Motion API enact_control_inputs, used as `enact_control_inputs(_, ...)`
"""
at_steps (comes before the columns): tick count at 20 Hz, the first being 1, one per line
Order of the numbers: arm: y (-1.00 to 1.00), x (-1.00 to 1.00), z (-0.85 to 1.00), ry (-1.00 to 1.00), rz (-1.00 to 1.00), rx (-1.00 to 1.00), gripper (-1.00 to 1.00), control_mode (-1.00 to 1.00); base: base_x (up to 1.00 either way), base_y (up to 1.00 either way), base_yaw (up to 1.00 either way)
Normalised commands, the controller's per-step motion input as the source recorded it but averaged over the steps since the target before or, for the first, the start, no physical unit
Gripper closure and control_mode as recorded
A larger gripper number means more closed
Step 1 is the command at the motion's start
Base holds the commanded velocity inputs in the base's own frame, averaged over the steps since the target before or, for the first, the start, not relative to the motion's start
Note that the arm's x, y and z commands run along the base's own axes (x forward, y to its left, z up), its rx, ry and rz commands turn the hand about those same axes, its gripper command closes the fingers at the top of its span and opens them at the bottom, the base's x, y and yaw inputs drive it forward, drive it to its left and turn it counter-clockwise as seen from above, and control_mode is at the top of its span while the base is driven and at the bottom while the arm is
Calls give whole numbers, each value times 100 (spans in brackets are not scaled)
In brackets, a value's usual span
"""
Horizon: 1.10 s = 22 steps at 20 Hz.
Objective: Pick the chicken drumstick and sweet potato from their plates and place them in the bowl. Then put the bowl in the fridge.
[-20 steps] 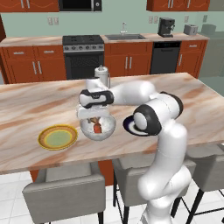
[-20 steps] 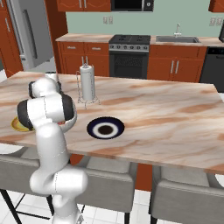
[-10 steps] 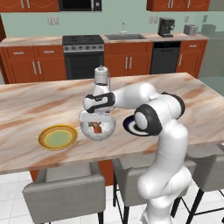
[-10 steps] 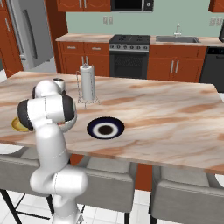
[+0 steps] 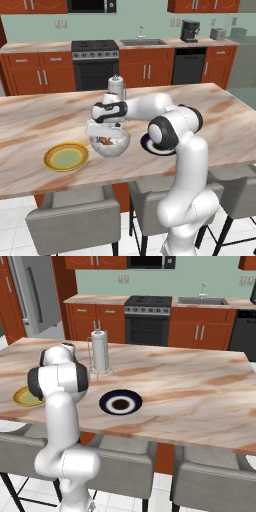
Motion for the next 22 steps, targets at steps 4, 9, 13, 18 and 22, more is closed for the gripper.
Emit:
enact_control_inputs(4, 4, 26, -2, 7, 0, 0, 100, -100, 0, 0, 0)
enact_control_inputs(9, -2, -18, -8, 11, -3, -1, -100, -100, 0, 0, 0)
enact_control_inputs(13, -9, -31, -3, 2, -5, 0, -100, -100, 0, 0, 0)
enact_control_inputs(18, -11, -28, 2, 0, -4, 0, -100, -100, 0, 0, 0)
enact_control_inputs(22, -16, -21, 25, 0, 0, 0, -100, -100, 0, 0, 0)
